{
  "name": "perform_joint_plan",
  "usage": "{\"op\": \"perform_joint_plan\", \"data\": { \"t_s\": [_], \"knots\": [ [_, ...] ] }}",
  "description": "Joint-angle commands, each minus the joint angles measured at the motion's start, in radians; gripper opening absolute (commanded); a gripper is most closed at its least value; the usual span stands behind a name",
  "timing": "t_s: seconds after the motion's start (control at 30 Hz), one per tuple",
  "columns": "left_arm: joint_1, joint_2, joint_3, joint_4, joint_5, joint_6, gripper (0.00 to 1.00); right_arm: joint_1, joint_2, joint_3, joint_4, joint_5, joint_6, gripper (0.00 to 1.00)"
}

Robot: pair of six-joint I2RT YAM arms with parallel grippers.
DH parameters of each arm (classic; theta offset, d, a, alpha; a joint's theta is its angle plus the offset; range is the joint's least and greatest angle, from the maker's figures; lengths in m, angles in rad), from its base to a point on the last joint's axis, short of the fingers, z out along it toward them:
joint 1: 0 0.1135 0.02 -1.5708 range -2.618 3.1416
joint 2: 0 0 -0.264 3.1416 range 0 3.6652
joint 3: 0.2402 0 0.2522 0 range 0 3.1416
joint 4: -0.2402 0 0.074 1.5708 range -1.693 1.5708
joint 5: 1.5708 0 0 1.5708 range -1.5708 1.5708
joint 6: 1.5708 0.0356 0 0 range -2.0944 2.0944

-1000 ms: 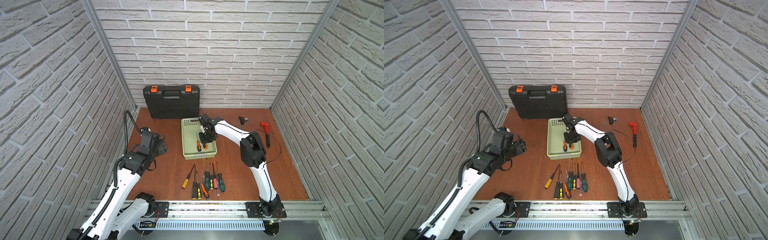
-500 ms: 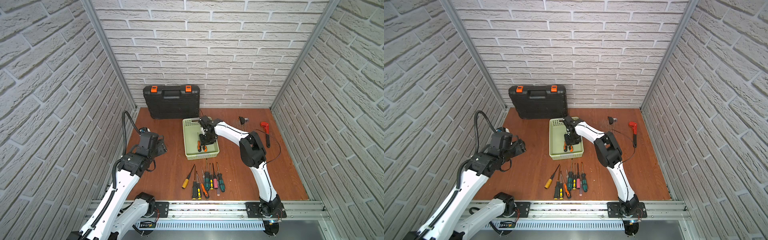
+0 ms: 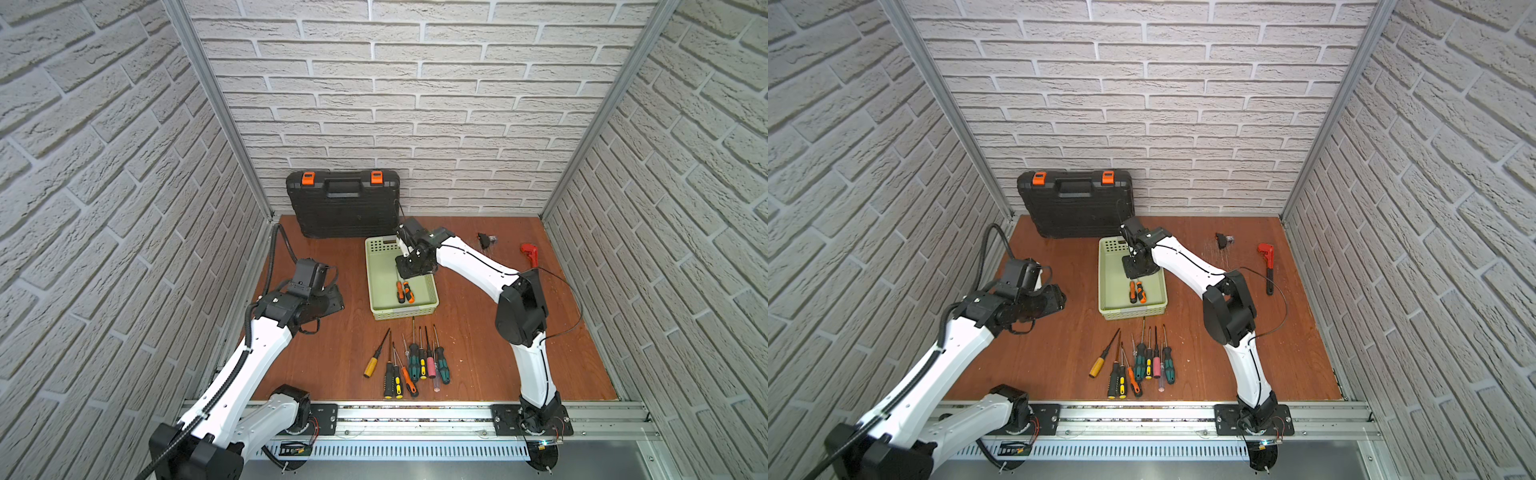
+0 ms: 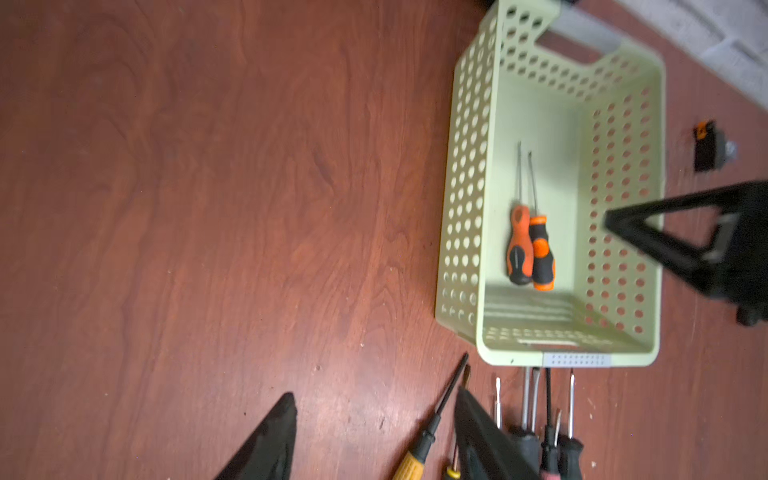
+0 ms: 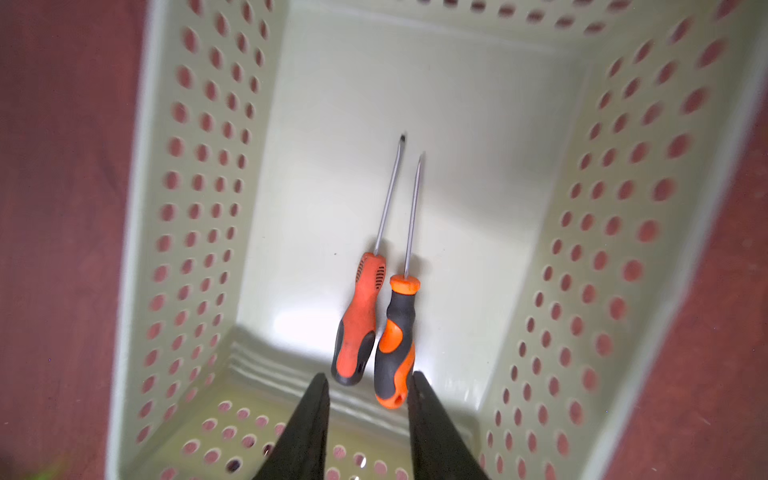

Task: Put the screwdriver in the bin
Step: 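Open and lift the right gripper while the left gripper grasps the yellow-handled screwdriver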

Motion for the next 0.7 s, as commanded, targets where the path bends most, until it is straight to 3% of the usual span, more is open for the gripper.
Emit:
{"op": "perform_joint_plan", "data": {
  "t_s": [0.0, 0.17, 0.4, 0.53, 0.67],
  "knots": [
    [-0.034, 0.063, -0.010, -0.049, 0.107, 0.036, 0.58, 0.007, -0.161, -0.073, 0.028, 0.037, -0.031, 0.34],
    [-0.173, 0.081, -0.112, -0.029, 0.088, 0.012, 0.55, 0.021, -0.376, -0.300, 0.124, 0.006, -0.037, 0.34],
    [-0.456, 0.127, -0.211, 0.072, 0.056, -0.070, 0.57, 0.038, -0.537, -0.473, 0.129, 0.030, -0.052, 0.35],
    [-0.518, 0.190, -0.223, 0.144, 0.012, -0.046, 0.58, 0.038, -0.556, -0.520, 0.170, 0.021, -0.058, 0.37],
    [-0.523, 0.283, -0.223, 0.184, 0.000, -0.023, 0.57, 0.037, -0.534, -0.496, 0.183, -0.021, -0.046, 0.37]
  ]
}}
